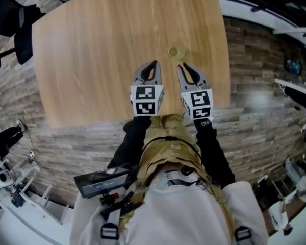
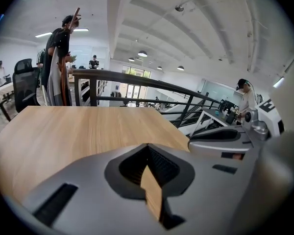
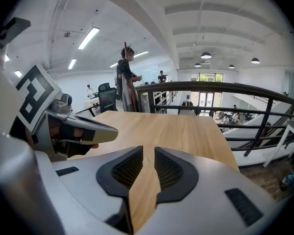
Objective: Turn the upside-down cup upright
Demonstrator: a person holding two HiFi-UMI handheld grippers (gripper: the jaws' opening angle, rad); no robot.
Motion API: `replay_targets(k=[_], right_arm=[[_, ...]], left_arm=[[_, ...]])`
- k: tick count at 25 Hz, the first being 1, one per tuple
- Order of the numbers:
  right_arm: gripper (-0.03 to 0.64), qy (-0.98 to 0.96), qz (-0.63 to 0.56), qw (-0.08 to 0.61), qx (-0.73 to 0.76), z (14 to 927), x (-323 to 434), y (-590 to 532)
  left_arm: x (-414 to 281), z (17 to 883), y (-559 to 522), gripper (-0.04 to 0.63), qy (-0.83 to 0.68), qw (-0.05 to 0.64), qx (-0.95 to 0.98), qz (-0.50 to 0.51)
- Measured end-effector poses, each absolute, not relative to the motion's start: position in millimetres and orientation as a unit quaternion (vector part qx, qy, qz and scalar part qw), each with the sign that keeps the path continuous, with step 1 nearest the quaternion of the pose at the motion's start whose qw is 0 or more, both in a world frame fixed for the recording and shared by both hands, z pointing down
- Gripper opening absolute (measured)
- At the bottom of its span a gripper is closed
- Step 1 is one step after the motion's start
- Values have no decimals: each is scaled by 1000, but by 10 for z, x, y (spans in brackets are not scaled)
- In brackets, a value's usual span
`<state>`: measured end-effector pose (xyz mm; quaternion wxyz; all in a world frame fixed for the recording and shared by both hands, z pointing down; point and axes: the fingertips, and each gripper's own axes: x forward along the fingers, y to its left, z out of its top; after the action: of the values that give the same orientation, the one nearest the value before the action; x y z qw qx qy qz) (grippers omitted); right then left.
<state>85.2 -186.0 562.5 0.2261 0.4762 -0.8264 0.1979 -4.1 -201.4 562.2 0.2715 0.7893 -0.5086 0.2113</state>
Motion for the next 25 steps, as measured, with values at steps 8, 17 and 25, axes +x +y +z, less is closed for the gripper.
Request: replay_targets(k=[8, 17, 25], right_arm=[[228, -815, 236, 250, 466, 6059, 877, -2010], [353, -798, 259, 285, 464, 6477, 902, -2201], [384, -802, 249, 299, 452, 6641, 848, -2372]], left_arm=[[-9, 5970, -2064, 0, -503, 296, 778, 233], [-47, 6163, -2158, 0, -507, 308, 768, 242], [-55, 6239, -2200, 0, -509, 311, 765, 243]])
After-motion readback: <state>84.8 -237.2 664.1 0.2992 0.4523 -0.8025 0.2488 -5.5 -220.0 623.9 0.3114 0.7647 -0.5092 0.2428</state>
